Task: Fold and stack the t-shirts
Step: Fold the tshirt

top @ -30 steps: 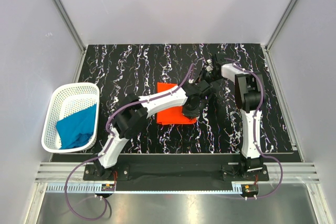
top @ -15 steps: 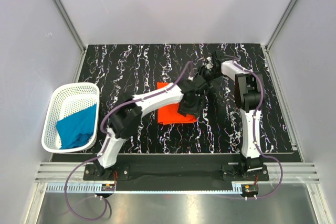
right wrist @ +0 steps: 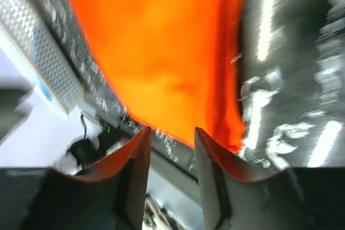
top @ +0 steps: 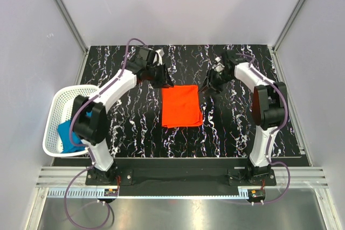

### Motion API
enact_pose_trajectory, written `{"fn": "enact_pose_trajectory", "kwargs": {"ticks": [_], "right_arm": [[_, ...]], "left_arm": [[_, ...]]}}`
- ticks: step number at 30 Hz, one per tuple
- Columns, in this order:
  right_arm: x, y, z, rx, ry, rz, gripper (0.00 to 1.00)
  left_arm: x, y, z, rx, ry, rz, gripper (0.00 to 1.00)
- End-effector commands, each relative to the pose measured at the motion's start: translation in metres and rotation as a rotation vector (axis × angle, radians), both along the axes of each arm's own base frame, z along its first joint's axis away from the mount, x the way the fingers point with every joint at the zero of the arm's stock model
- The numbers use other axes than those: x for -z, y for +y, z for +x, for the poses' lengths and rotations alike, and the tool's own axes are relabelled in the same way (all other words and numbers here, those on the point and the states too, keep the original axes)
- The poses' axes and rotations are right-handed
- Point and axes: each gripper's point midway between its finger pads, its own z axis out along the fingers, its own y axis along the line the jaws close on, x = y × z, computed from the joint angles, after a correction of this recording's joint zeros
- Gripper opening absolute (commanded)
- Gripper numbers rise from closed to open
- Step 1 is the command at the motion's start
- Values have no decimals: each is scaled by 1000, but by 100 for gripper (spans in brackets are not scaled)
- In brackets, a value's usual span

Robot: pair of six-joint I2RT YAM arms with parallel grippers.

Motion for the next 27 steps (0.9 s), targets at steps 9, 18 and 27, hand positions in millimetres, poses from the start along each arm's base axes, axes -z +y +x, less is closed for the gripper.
{"fn": "enact_pose_trajectory", "kwargs": {"ticks": [9, 18, 27], "right_arm": [[13, 56, -70, -205, 105, 238, 15], [64, 35, -88, -187, 188, 198, 14], [46, 26, -76, -139, 151, 206, 24]], "left_arm": [[53, -10, 39, 115, 39, -159, 33], [111, 7, 53, 146, 86, -114, 33], [84, 12, 60, 149, 46, -88, 41]]}}
